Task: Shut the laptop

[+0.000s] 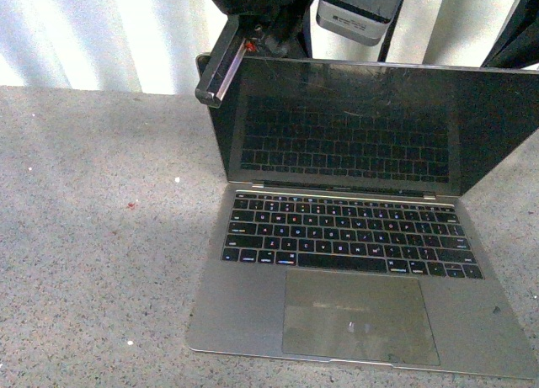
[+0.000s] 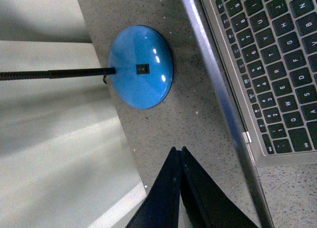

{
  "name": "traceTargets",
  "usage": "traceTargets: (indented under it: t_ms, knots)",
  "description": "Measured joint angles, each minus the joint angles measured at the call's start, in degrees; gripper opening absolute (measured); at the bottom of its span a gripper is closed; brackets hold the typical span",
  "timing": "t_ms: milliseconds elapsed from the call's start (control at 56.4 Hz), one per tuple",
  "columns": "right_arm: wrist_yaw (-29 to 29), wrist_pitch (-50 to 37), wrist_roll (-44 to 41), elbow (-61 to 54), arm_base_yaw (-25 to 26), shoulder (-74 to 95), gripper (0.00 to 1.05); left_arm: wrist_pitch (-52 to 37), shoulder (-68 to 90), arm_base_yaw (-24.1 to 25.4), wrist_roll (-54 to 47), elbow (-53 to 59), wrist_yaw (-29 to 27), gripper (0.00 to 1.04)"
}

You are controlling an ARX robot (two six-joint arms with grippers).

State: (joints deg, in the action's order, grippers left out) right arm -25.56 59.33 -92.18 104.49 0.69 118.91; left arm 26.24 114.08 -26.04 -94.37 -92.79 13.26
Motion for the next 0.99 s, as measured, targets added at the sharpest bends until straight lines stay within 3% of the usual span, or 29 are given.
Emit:
traceTargets:
  t_ms: [993]
  knots:
    - [1.0,-5.2,5.9,-16.7,-4.7,-4.0,0.03,-4.9,-2.0,-3.9,0.2,11.7,0.9,0.04]
